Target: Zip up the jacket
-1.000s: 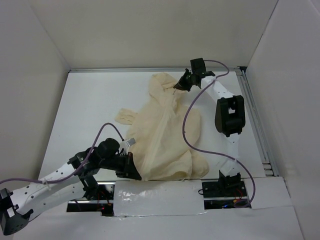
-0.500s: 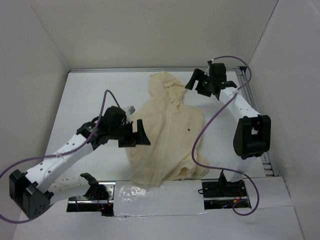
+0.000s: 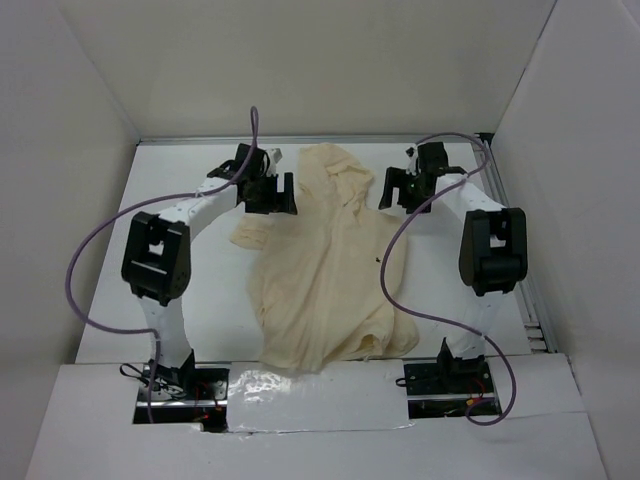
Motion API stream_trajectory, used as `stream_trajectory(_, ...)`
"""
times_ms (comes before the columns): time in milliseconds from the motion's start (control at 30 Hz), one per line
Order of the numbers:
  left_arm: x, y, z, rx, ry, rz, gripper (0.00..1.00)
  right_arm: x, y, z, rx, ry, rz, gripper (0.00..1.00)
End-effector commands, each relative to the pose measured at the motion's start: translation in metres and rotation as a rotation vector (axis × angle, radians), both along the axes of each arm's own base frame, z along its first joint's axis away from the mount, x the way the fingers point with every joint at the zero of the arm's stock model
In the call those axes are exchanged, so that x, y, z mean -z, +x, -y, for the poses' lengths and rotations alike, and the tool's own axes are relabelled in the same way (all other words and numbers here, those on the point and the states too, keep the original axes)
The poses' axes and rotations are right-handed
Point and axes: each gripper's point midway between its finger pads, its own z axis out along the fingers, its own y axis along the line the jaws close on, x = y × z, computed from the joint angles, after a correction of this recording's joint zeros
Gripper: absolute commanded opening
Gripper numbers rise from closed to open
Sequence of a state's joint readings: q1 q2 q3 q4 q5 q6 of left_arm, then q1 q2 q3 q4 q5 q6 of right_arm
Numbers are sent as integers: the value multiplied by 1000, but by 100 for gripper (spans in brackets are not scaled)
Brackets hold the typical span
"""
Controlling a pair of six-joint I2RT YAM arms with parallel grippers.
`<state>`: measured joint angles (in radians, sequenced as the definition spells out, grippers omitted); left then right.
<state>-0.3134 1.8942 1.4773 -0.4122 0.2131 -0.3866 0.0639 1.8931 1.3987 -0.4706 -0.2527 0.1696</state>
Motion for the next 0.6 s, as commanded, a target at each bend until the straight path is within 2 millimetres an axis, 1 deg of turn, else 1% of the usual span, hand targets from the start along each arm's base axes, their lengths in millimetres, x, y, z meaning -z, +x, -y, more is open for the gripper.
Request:
stream_trajectory(0,-11,45,8,130,36,164,99,1,5,-16,-143,-6,-5,94)
stream_trajectory(33,11,51,6,120,53,120,99,12,3,-18,-146,-11,-38,94)
stream_trajectory(67,10,60,8,132,60,136,99,16,1,-20,-167,-16,-49,94)
stream_trajectory(100,16,62,9,141,59,125,99,21,1,-20,-165,-19,-62,94)
stream_trajectory(133,27,68,13,148,61,112,99,27,0,-22,-170,-25,-75,93)
stream_trajectory(167,33,67,17,168,59,100,96,30,-1,-24,-177,-17,-82,93)
stream_trajectory(200,41,65,24,194,44,88,90,31,-1,-26,-176,-9,-84,92)
stream_trajectory(233,43,64,29,216,32,92,83,33,-3,-29,-188,-2,-96,88)
stream_trajectory(267,47,62,32,236,29,90,77,34,-3,-31,-192,5,-103,86)
stream_trajectory(300,50,62,32,238,29,90,58,35,-3,-31,-189,-3,-106,81)
stream_trajectory(367,55,59,32,249,29,79,38,36,-3,-30,-182,-7,-119,61)
stream_trajectory(400,54,58,32,252,24,82,1,36,-2,-31,-180,-10,-121,42)
stream_trajectory(433,52,56,33,262,10,85,0,32,-1,-28,-166,-17,-114,1)
stream_trajectory(467,53,54,30,254,0,79,0,27,3,-28,-143,-13,-92,0)
stream_trajectory(500,36,54,30,252,-18,108,0,20,6,-26,-126,-17,-62,0)
stream_trajectory(533,32,52,28,242,-33,123,0,3,7,-26,-114,-13,-3,0)
stream_trajectory(567,21,53,24,220,-47,137,0,-7,8,-23,-96,-14,29,0)
